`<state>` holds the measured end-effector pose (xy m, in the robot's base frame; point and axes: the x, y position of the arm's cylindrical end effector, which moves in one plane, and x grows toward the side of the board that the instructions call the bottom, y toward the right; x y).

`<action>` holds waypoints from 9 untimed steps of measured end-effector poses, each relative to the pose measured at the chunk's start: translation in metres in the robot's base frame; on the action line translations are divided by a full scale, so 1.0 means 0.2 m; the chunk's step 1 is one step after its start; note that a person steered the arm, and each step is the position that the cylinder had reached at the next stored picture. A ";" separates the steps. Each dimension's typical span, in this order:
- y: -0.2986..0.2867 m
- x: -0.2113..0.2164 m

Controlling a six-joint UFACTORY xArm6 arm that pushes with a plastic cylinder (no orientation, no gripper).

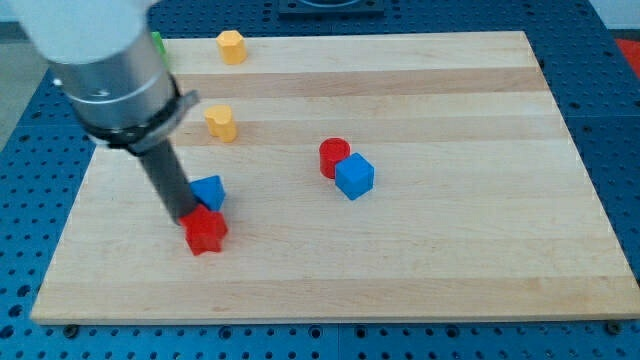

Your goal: Push the red star to the bottom right

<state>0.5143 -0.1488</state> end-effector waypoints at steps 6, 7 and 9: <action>-0.31 0.02; -0.50 0.02; -0.57 0.02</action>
<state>0.5192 -0.2623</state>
